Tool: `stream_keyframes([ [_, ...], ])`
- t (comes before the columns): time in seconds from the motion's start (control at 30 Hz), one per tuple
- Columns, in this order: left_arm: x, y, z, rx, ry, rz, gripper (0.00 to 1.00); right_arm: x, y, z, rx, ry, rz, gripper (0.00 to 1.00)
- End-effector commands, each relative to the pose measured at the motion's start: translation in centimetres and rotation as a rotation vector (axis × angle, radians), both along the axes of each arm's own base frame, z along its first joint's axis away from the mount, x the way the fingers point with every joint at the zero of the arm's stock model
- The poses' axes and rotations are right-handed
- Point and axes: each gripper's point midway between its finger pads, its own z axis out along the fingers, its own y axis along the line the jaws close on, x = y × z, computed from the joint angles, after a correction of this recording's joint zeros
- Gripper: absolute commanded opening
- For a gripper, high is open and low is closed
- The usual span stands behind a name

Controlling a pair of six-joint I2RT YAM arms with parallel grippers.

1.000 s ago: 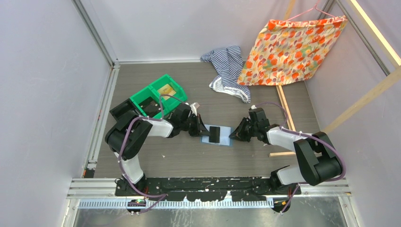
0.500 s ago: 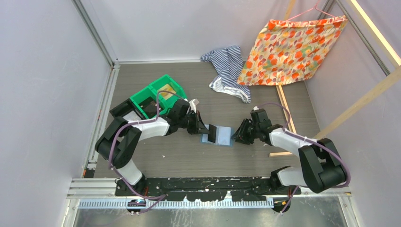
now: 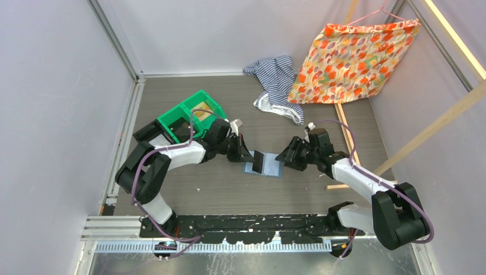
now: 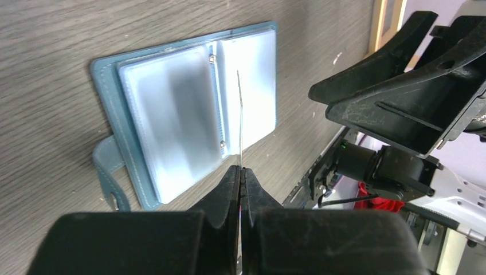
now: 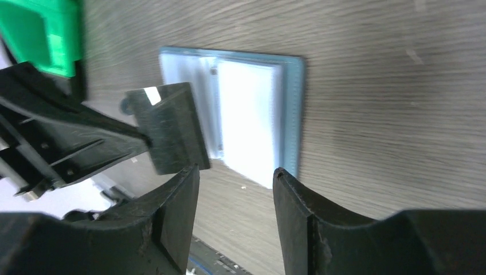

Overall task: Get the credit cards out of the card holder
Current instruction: Remove the credit card from the card holder, then place the credit card in the storage box.

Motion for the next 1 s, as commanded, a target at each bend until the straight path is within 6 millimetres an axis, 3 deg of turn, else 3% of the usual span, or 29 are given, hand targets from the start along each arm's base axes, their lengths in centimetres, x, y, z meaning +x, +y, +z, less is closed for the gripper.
stream_keyframes([
  [0.0,-0.4,-1.6,4.5,-0.116,-0.050,-0.084,0.00,1.5,3.5,5.0,0.229,-0.134,0.107,0.57],
  [0.13,-1.2,-1.7,5.6,-0.142,-0.037,-0.135,0.00,1.2,5.1,6.6,0.394,-0.146,0.148,0.61],
  [0.37,-0.9,-1.9,7.9,-0.238,-0.050,-0.146,0.00,0.8,5.2,6.6,0.423,-0.149,0.155,0.69],
  [0.63,-0.4,-1.5,9.5,-0.335,-0.044,-0.126,0.00,1.0,4.9,7.4,0.523,-0.155,0.133,0.70],
  [0.77,-0.2,-0.5,9.2,-0.276,-0.050,-0.108,0.01,1.3,4.4,7.3,0.519,-0.160,0.118,0.70],
  [0.97,-0.2,2.5,9.6,-0.056,-0.118,-0.096,0.01,1.7,3.0,7.0,0.422,-0.169,0.089,0.70],
])
